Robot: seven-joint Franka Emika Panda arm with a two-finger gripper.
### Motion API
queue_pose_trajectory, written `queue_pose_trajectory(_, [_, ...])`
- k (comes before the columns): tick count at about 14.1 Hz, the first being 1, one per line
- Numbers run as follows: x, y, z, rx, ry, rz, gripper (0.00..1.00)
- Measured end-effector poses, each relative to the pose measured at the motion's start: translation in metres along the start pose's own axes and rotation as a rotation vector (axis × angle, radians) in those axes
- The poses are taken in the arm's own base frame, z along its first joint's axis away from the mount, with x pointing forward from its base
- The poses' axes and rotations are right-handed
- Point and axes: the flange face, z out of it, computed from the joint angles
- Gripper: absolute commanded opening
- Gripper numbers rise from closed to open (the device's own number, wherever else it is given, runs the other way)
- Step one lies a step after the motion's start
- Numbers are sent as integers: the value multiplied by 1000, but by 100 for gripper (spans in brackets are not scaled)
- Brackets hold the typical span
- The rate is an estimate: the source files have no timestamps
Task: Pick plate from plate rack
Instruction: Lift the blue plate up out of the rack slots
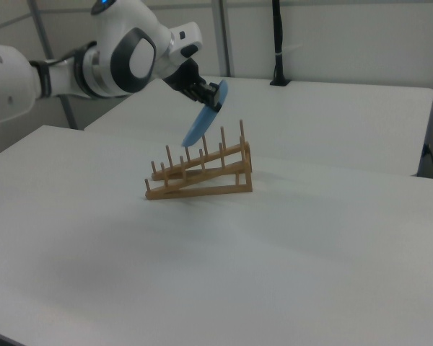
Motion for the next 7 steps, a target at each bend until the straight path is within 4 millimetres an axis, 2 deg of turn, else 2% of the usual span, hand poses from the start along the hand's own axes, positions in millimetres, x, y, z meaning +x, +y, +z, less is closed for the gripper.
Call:
queue_pose_trajectory(3, [-16,14,-24,51,-201,-94,0])
queue_pose_trajectory(5, [-32,37,-42,88,-350,-202,0])
queue_pose_trajectory(7, [-52,62,-46,148,-497,-318,0])
